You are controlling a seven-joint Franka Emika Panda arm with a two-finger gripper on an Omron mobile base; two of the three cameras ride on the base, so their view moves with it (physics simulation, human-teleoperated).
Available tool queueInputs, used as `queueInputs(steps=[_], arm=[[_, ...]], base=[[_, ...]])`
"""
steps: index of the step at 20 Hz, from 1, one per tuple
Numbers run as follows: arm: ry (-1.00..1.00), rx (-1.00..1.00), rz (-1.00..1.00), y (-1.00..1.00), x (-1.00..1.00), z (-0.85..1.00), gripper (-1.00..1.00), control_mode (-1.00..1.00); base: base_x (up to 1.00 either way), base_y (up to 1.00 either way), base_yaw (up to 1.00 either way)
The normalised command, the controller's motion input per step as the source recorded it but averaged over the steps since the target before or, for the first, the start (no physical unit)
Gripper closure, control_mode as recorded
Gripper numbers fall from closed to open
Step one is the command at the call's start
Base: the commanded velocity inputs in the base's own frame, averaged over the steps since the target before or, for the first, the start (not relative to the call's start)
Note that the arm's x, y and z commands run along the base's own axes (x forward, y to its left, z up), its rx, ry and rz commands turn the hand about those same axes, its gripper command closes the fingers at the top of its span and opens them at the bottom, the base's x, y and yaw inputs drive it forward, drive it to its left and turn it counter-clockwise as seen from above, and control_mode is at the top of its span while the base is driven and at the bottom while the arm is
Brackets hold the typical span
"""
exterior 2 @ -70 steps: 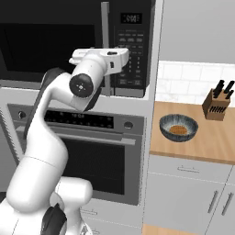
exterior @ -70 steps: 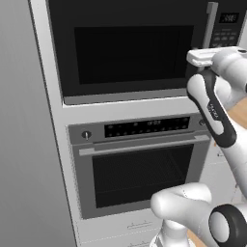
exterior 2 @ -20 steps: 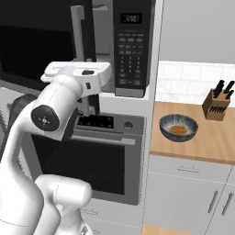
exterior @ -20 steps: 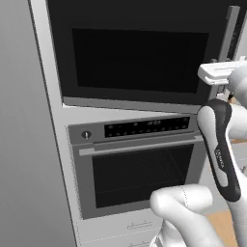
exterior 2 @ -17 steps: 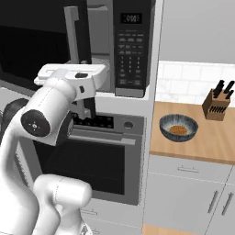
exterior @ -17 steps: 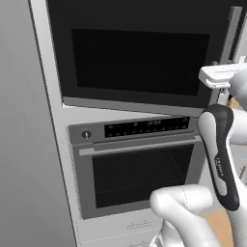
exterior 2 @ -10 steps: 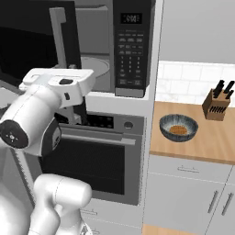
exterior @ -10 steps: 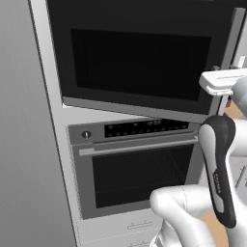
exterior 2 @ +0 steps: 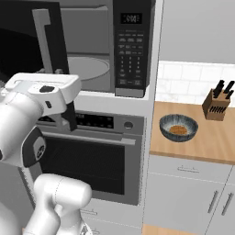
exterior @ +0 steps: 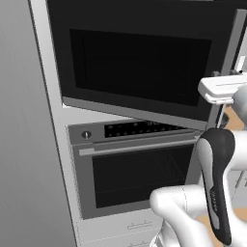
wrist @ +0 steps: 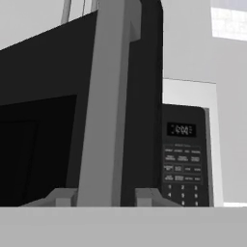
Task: Open the microwave, place the bowl with waffle inside the microwave, then close the microwave door and turn it on.
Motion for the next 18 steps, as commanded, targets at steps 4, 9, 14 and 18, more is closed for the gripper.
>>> queueInputs(steps=[4, 9, 14, 18], arm=[[0.0, 0.0, 0.0, 0.03, -0.13, 0.0, 1.0, -1.0], [0.0, 0.0, 0.0, 0.0, 0.0, 0.0, 1.0, -1.0], [0.0, 0.0, 0.0, 0.0, 0.0, 0.0, -1.0, -1.0], [0.0, 0.0, 0.0, 0.0, 0.0, 0.0, -1.0, -1.0]], base=[[0.0, 0.0, 0.0], [0.0, 0.0, 0.0], [0.0, 0.0, 0.0], [0.0, 0.0, 0.0]])
